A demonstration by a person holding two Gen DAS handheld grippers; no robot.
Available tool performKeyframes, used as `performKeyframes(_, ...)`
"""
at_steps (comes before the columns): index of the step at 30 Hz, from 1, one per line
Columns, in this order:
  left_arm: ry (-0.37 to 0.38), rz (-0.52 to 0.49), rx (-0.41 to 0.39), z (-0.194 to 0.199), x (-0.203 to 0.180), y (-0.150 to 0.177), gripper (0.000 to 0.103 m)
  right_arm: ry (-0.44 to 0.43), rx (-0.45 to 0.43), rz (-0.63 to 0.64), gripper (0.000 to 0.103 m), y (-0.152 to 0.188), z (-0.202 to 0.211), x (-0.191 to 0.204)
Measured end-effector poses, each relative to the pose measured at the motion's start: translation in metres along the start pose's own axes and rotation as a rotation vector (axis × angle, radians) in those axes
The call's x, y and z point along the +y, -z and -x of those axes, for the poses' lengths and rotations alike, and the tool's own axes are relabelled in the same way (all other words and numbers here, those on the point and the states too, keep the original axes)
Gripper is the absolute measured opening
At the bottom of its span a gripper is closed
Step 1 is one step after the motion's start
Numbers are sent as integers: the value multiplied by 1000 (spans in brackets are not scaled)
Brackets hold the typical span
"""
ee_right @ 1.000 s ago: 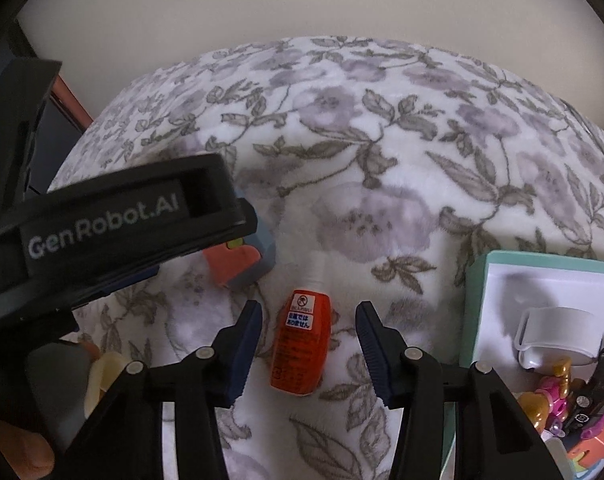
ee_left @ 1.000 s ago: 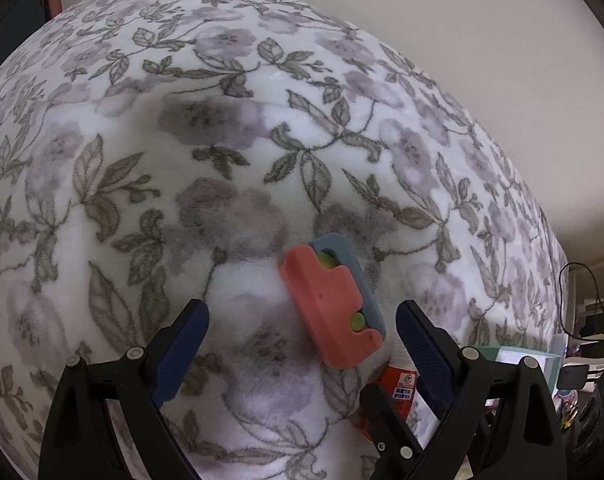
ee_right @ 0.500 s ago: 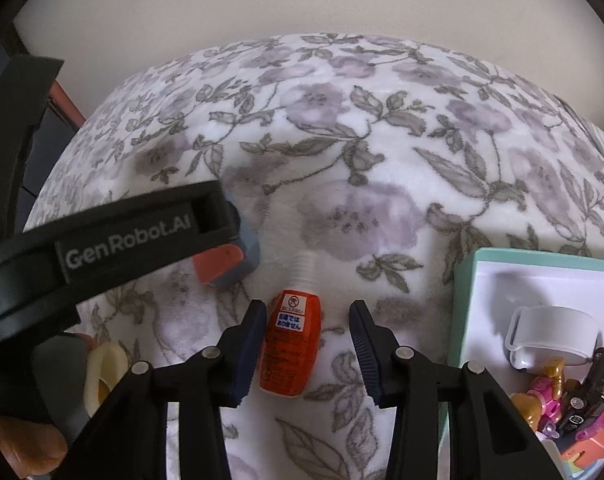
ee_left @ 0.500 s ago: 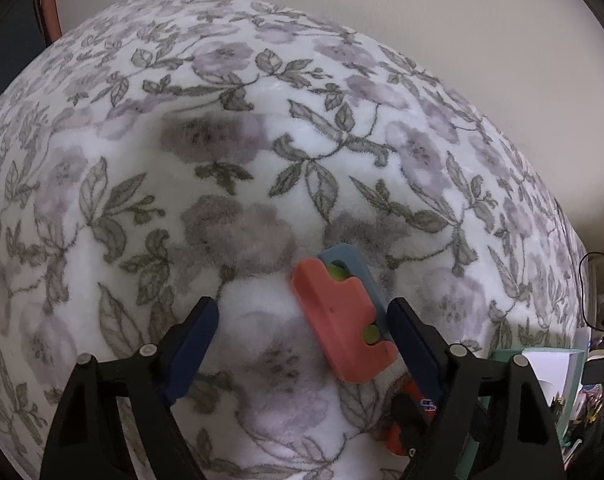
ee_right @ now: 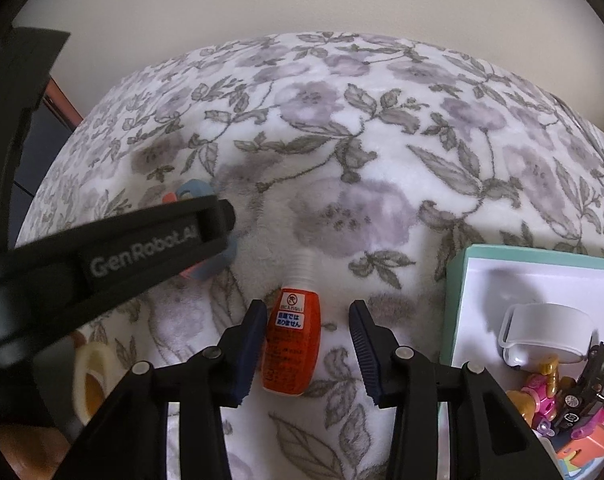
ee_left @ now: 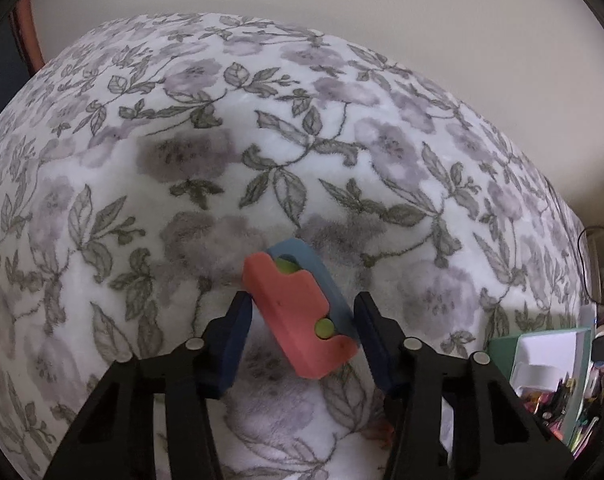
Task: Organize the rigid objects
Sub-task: 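Grasp the red glue stick with the right tool while the left tool grasps the pink-blue block, then carry the glue stick and pink-blue block over the white tray with both tools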
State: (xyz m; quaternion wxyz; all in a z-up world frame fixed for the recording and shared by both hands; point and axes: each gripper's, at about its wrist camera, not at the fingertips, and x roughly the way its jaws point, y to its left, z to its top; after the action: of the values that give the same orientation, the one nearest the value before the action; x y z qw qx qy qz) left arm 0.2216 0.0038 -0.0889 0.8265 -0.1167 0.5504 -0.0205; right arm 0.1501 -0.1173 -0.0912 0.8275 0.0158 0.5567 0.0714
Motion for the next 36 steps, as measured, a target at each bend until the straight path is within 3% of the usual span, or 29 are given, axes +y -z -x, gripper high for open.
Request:
performKeyframes(9,-3,-17,54,7,5,8,50,16,7,-2,45,3,2,-1)
performKeyframes(19,-24,-48,106,18,10,32,49,73,12,41,30,8,1,7)
performKeyframes(36,-60,-111,157,43,-1,94,49,73,56,19,29,41,16,2)
